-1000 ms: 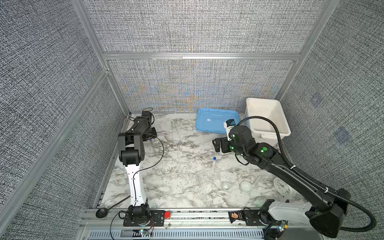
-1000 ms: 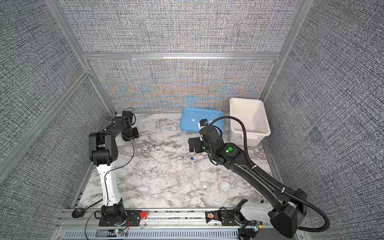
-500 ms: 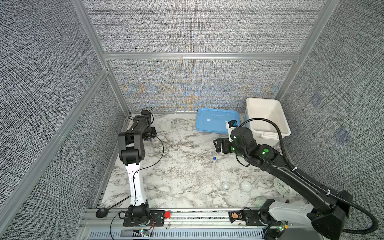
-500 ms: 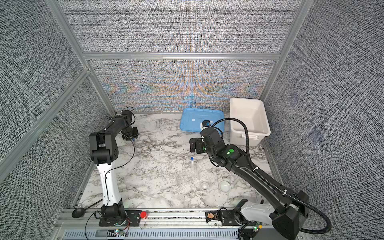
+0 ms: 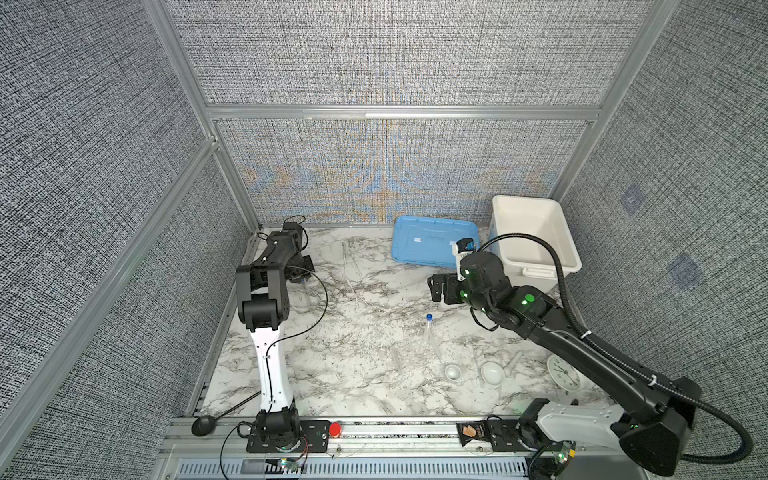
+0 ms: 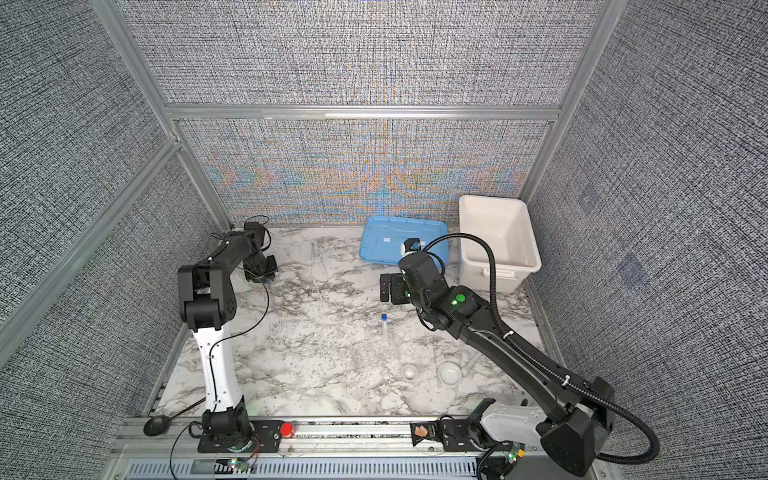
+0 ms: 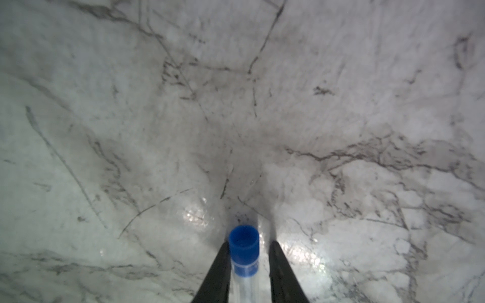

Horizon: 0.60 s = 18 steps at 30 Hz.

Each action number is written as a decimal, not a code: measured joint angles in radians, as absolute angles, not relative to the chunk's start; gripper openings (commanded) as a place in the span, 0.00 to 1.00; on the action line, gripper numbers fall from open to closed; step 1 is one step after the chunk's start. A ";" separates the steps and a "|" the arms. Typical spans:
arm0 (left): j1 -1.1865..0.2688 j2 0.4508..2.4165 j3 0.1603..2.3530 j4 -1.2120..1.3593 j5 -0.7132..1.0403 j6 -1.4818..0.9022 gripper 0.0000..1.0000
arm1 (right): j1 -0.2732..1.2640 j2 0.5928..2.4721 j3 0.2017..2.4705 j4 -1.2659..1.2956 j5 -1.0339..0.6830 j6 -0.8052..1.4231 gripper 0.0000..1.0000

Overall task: Organize the chemistry lab equipment
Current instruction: 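Lift the tube with the left gripper and hold it above the table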

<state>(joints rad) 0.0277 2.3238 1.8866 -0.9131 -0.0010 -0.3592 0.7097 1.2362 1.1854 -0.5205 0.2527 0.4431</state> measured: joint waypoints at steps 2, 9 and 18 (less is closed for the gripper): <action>0.028 2.326 1.893 -0.919 0.000 -0.360 0.27 | 0.710 1.239 1.185 -0.519 0.251 0.447 0.99; 0.027 2.360 1.945 -0.962 -0.010 -0.360 0.30 | 0.710 1.245 1.186 -0.511 0.228 0.451 0.99; 0.026 2.360 1.942 -0.962 -0.027 -0.371 0.29 | 0.710 1.245 1.219 -0.524 0.204 0.420 0.99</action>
<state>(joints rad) 0.0257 2.3600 1.9415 -0.9615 -0.0265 -0.3714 0.7101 1.2453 1.2194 -0.5236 0.2043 0.4202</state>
